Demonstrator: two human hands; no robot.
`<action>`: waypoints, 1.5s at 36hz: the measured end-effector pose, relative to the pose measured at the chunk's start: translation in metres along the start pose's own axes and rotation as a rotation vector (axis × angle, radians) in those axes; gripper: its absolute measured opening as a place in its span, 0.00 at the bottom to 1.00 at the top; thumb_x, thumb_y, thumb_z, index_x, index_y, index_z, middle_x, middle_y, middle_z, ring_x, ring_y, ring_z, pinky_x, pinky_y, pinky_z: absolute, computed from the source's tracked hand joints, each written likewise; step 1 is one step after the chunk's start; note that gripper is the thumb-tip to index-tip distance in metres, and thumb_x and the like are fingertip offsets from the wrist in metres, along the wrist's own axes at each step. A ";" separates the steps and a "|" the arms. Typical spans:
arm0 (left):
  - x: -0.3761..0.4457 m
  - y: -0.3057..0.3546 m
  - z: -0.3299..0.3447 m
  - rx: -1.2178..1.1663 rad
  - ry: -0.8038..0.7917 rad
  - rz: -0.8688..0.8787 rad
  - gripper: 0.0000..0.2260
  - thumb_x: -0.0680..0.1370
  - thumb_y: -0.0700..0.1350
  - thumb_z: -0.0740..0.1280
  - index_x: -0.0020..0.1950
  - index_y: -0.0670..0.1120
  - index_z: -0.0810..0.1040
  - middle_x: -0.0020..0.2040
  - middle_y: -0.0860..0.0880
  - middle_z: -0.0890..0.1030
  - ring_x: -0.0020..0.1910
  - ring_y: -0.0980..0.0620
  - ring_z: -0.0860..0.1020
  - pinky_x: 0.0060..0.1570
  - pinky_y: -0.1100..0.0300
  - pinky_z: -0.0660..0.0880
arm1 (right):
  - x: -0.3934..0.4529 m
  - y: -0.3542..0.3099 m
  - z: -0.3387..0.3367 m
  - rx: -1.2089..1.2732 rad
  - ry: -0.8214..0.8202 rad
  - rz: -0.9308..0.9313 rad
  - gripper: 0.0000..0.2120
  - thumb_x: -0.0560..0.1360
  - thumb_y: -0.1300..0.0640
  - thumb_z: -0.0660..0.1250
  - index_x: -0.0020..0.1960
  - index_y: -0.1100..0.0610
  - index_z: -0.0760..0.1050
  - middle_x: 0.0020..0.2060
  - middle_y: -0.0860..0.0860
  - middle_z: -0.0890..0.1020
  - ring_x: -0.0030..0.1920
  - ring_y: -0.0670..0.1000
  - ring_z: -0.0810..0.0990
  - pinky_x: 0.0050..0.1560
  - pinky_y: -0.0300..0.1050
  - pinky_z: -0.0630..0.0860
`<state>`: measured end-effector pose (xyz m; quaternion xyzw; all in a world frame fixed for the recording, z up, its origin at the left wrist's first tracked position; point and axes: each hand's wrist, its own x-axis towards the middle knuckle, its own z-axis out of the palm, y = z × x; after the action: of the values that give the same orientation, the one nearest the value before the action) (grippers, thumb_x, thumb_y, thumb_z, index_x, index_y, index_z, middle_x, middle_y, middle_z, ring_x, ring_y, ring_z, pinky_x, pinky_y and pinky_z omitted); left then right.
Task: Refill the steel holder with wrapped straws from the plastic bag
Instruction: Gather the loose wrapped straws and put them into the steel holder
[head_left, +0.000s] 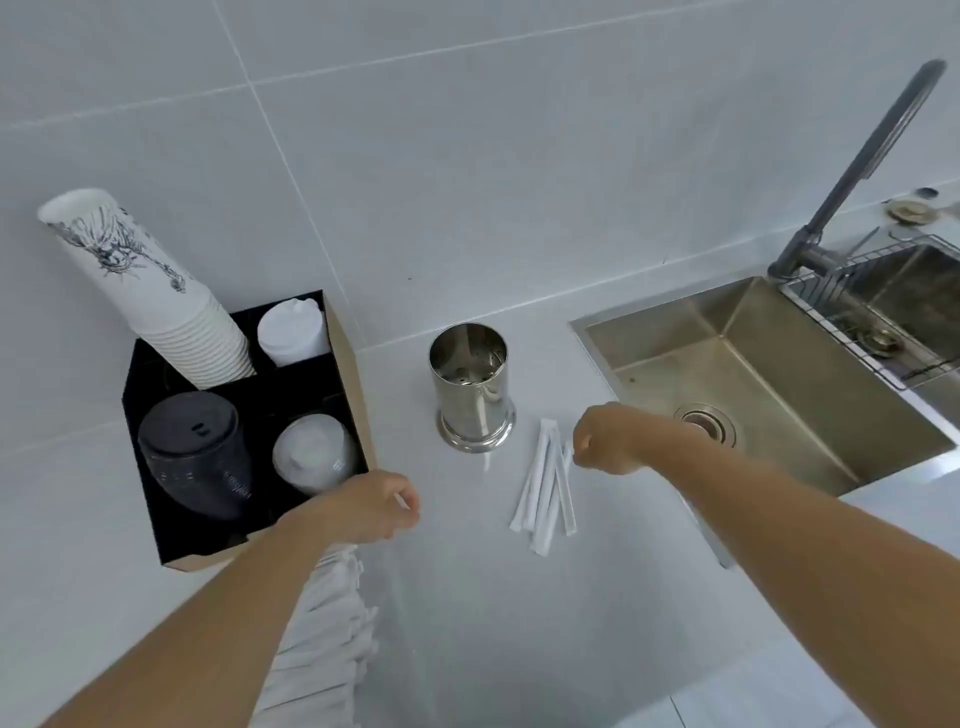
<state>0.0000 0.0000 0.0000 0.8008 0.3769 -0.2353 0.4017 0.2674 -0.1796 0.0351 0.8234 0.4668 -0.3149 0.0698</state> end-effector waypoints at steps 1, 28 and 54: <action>0.001 -0.002 0.004 -0.002 -0.013 -0.008 0.09 0.67 0.57 0.68 0.45 0.58 0.79 0.37 0.52 0.84 0.36 0.58 0.80 0.34 0.65 0.73 | 0.001 0.001 0.006 0.007 -0.015 0.012 0.12 0.78 0.51 0.61 0.53 0.54 0.79 0.51 0.53 0.81 0.48 0.55 0.77 0.45 0.43 0.72; 0.035 0.017 0.058 -1.192 0.035 -0.167 0.06 0.76 0.44 0.70 0.51 0.44 0.81 0.45 0.45 0.86 0.45 0.46 0.85 0.46 0.54 0.78 | 0.038 -0.009 0.106 0.577 0.109 0.477 0.03 0.67 0.61 0.64 0.34 0.56 0.72 0.32 0.51 0.78 0.30 0.51 0.77 0.26 0.38 0.66; 0.044 0.074 0.094 -1.565 -0.072 -0.217 0.15 0.79 0.49 0.66 0.57 0.38 0.80 0.50 0.41 0.86 0.48 0.46 0.85 0.39 0.56 0.82 | -0.044 -0.055 0.107 1.260 0.017 0.093 0.06 0.73 0.57 0.70 0.38 0.52 0.83 0.31 0.51 0.85 0.29 0.48 0.81 0.31 0.39 0.77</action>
<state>0.0782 -0.0879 -0.0486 0.2364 0.4959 0.0345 0.8349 0.1582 -0.2250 -0.0137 0.7284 0.1562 -0.5194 -0.4187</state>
